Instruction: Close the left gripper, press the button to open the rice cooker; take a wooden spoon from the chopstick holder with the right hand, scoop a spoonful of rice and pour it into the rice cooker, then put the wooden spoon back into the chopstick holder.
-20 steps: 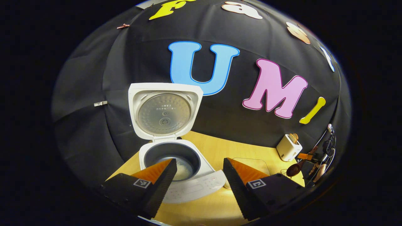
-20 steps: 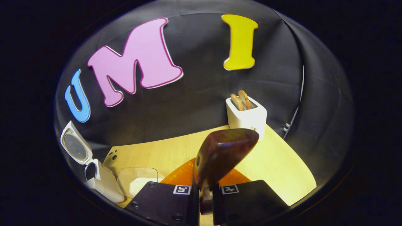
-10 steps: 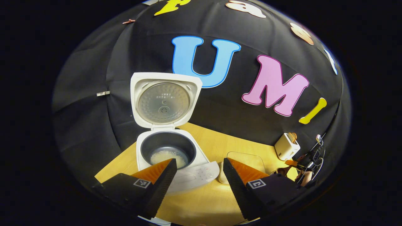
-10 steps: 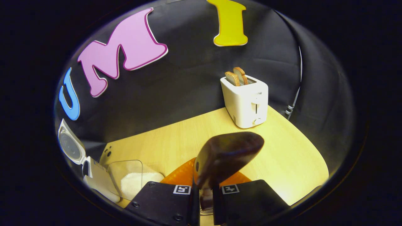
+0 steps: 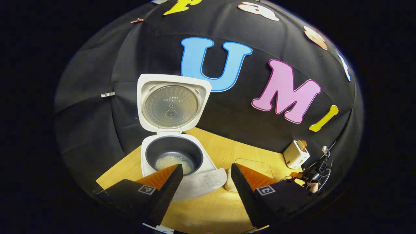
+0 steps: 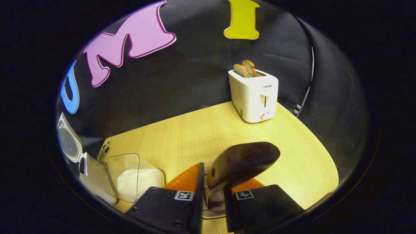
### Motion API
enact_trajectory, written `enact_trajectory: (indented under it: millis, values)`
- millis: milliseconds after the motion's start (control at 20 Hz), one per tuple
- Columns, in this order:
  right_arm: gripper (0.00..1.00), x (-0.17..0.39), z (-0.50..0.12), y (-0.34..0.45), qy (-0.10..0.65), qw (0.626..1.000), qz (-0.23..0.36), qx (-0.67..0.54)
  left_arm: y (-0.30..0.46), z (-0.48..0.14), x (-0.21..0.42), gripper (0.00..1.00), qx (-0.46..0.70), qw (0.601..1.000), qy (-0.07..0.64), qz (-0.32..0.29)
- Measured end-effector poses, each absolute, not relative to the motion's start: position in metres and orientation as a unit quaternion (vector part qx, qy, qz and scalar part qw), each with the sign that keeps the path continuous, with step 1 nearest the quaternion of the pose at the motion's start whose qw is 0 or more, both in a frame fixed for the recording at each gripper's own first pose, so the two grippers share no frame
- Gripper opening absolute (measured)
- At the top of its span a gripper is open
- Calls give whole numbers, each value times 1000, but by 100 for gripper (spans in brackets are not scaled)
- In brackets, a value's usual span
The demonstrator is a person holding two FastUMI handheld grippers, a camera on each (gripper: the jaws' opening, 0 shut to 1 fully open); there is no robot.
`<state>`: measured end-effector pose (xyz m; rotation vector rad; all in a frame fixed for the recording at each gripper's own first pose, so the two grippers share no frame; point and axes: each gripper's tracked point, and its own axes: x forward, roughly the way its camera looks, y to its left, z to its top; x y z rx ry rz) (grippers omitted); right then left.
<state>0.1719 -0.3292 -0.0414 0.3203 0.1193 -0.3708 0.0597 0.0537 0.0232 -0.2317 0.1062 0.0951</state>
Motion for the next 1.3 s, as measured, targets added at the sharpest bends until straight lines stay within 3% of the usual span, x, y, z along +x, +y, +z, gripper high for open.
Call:
enact_trajectory:
  millis: [100, 150, 200, 300, 400, 1000, 1300]
  values:
    - [63, 164, -46, -326, 67, 966, -185, 165, 54, 29, 62, 96, -113, 992, 44, 43]
    - [53, 158, -46, -322, 70, 966, -184, 169, 55, 33, 65, 96, -112, 992, 39, 42]
    - [68, 154, -44, -319, 68, 966, -181, 174, 56, 35, 66, 96, -112, 992, 35, 41]
    - [79, 145, -45, -319, 69, 964, -189, 174, 63, 44, 70, 96, -113, 992, 19, 46]
    - [99, 137, -43, -321, 66, 963, -197, 171, 69, 55, 72, 96, -115, 992, 6, 45]
    - [99, 62, -45, -322, 43, 952, -254, 166, 154, 168, 85, 96, -13, 990, -71, 125]
    - [99, 17, -99, -294, 72, 936, -280, 203, 175, 226, 103, 95, 23, 982, -119, 148]
